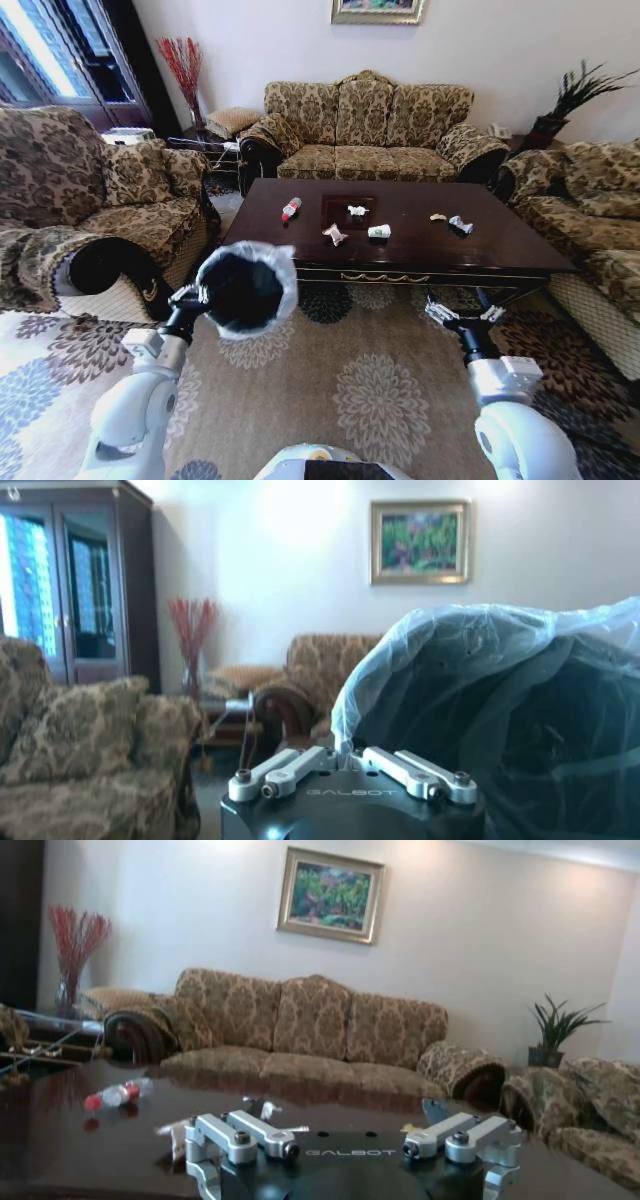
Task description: Move to the front of the table and place the trash on the table into the trash bin.
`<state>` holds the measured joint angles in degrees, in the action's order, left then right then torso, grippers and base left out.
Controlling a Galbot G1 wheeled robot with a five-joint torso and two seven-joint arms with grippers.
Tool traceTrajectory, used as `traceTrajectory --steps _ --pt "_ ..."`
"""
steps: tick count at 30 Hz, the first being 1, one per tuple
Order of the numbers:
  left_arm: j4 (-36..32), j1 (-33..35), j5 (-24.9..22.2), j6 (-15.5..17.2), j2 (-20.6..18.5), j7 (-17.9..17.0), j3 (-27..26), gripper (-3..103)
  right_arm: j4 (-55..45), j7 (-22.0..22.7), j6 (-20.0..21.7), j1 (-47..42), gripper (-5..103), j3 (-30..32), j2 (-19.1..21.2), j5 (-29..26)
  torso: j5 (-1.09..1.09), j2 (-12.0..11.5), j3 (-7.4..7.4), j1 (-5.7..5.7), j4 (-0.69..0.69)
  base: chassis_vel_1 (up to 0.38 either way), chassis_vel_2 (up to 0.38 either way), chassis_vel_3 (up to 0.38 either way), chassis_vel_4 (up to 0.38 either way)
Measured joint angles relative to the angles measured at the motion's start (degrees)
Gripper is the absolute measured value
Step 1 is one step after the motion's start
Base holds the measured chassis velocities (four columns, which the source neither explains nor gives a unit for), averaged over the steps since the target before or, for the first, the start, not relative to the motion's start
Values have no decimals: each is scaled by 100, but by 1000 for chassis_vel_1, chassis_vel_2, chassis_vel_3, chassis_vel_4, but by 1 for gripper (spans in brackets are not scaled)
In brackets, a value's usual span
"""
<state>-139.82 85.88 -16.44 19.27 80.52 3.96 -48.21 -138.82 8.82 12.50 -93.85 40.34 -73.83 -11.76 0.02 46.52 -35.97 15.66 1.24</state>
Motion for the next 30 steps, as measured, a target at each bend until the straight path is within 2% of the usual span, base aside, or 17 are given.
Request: traceTrajectory --steps 3,5,10,15,21,30 --pt "-121 -77 -42 34 61 -279 111 1 -74 -7 -46 47 100 24 0 -129 -2 0 -1 0 1 0 0 0 0" --pt "-139 -72 -56 34 69 -321 118 1 -87 -27 -52 55 100 38 1 -161 -2 0 -1 0 2 0 0 0 0" --pt "-142 -46 -16 -157 107 -601 135 1 -96 -139 -127 87 100 24 22 -229 -2 0 0 0 2 0 0 0 0" --pt "-101 -46 105 -294 119 -650 118 1 -110 -164 -135 89 100 -80 11 -171 -2 0 0 -1 2 -44 28 37 -41" --pt "-72 -39 171 -298 159 -653 116 1 -85 -170 -179 88 100 -122 -12 -112 -2 0 0 -1 2 -144 155 125 -154" --pt "-37 -43 183 -296 177 -759 116 1 -25 -245 -276 -44 100 -54 -31 -88 -3 -1 -2 2 1 -231 274 290 -236"
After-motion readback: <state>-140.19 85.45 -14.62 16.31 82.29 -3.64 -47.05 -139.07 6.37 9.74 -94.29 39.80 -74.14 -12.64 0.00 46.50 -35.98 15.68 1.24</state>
